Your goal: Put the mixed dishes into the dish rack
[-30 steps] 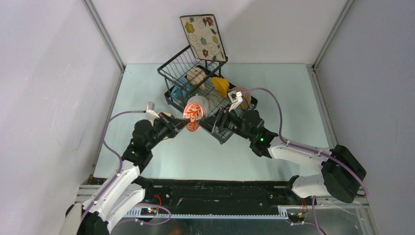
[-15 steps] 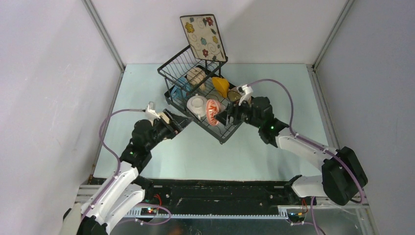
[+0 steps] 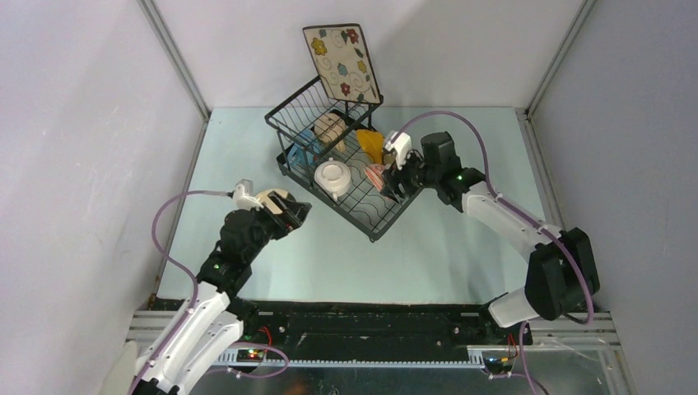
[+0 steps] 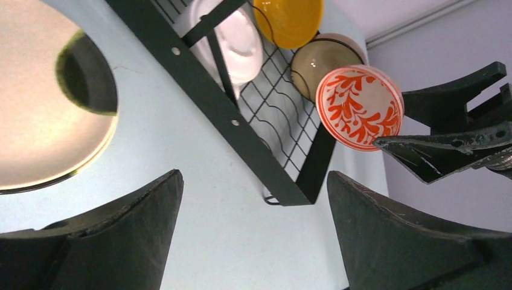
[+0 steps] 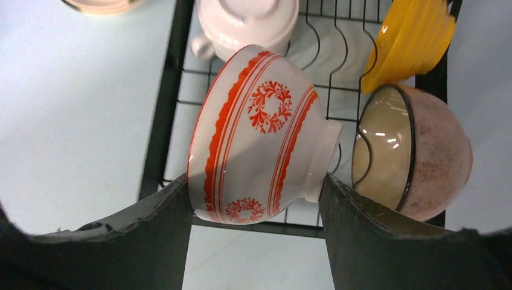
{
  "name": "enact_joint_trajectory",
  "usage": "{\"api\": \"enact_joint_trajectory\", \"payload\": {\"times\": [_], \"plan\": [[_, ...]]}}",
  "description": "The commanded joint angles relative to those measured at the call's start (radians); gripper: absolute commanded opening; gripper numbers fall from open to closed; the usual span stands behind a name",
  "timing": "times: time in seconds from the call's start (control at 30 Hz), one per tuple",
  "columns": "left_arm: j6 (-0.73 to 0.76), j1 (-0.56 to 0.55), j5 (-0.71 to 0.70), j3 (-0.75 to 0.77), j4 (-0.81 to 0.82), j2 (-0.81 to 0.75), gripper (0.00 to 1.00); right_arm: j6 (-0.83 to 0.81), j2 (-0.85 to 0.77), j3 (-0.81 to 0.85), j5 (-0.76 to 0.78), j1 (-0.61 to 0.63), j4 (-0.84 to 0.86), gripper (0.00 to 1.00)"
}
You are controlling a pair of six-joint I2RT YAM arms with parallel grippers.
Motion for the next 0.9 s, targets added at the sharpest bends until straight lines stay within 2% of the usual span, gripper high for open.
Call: {"api": "enact_joint_trajectory", "payload": {"times": [0.0,0.3,0.57,0.87], "plan": [[0.053,-0.004,-0.08,-0.022,-0.005,-0.02,0.94,-0.271,0.044,0.106,0.016,-0.005,-0.123,0.0],[0.016,-0.005,-0.217,0.003,-0.091,0.02,0.93,-0.384,0.197,0.264,0.156,-0.003,-0.266,0.0],[-0.002,-0.002,-0.276,0.021,-0.121,0.06,0.93,-0.397,0.284,0.271,0.238,0.007,-0.248,0.0],[-0.013,0.004,-0.331,0.009,-0.132,0.025,0.92,-0.399,0.349,0.271,0.219,0.012,-0.227,0.0]]}}
